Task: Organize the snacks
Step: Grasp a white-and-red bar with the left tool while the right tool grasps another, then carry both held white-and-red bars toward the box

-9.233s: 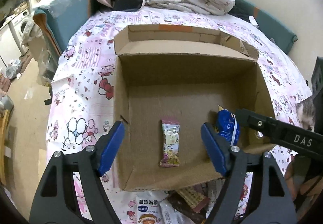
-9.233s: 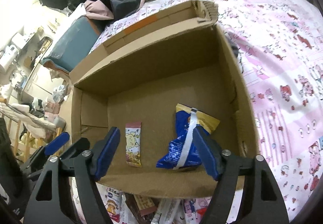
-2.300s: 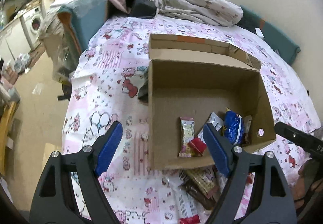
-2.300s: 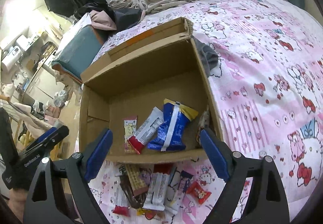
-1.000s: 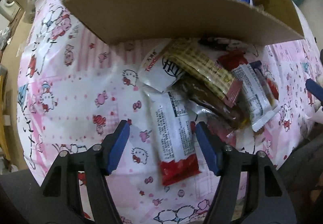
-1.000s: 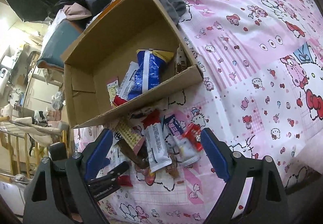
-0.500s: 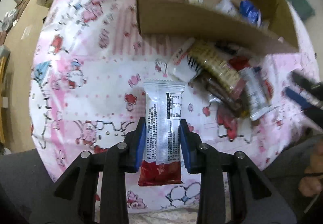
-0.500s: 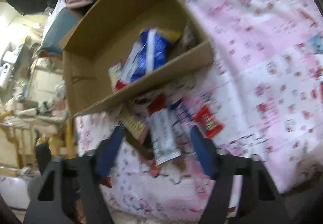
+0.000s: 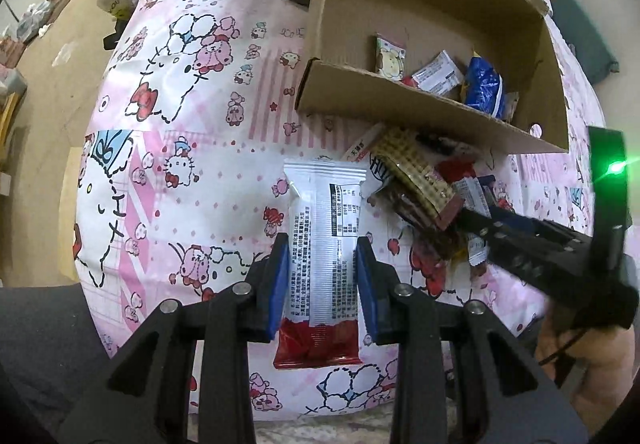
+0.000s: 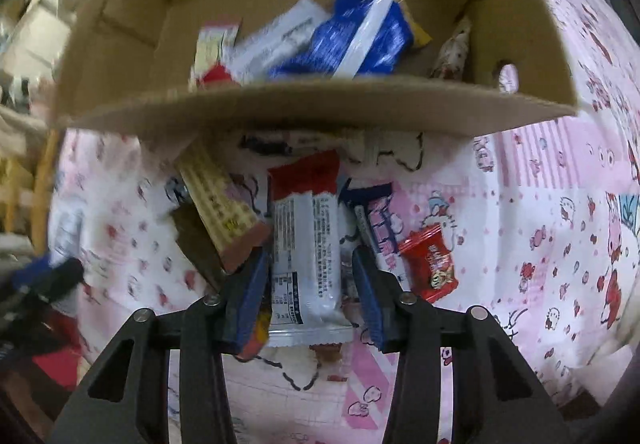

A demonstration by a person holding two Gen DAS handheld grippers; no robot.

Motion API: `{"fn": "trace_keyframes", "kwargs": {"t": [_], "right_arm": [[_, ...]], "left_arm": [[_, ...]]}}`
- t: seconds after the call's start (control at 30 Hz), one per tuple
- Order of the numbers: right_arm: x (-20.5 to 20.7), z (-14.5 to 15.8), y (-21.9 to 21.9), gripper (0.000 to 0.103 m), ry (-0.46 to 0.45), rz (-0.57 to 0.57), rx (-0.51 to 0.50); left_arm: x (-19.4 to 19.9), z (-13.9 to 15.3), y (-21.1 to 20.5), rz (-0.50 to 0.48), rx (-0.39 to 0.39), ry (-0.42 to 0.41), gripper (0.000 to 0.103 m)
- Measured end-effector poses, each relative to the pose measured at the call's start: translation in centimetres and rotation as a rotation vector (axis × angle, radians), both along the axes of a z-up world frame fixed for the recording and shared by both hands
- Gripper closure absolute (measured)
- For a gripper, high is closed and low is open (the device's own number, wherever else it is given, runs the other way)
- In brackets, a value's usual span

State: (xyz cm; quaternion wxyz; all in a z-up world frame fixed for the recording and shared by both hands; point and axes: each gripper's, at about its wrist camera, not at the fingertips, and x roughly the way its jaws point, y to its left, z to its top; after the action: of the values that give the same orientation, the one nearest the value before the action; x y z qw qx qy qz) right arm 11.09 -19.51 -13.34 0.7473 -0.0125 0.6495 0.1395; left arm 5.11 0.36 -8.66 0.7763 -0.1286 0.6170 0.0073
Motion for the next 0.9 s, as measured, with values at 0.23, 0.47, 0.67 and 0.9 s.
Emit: {"fn": "trace_keyframes", "kwargs": {"t": [0.23,0.47,0.67,0.9], "right_arm": [[-0.9,0.2,-0.1,0.070,0.009,0.018,0.046],[-2.7,3.4,-2.3,0.070,0.002,-0.033,0.163],[-3.8,5.9,-3.8,0.070,-0.037,-0.060,0.222],[-4.9,8.5,-3.7,0.070,-0.074,-0.039,0.297]], "left_arm": [[0.2,-0.2,-0.8,-0.013,0.011,-0.011,0.075],[0.0,-0.1,-0.6,0.003,0.023,-0.020,0.075],[-0.1,0.1,-0.3,0.022,0.026,-0.046,0.075],[-0.5,1.2,0.4,0.045,0.062,-0.109,0.075]]}}
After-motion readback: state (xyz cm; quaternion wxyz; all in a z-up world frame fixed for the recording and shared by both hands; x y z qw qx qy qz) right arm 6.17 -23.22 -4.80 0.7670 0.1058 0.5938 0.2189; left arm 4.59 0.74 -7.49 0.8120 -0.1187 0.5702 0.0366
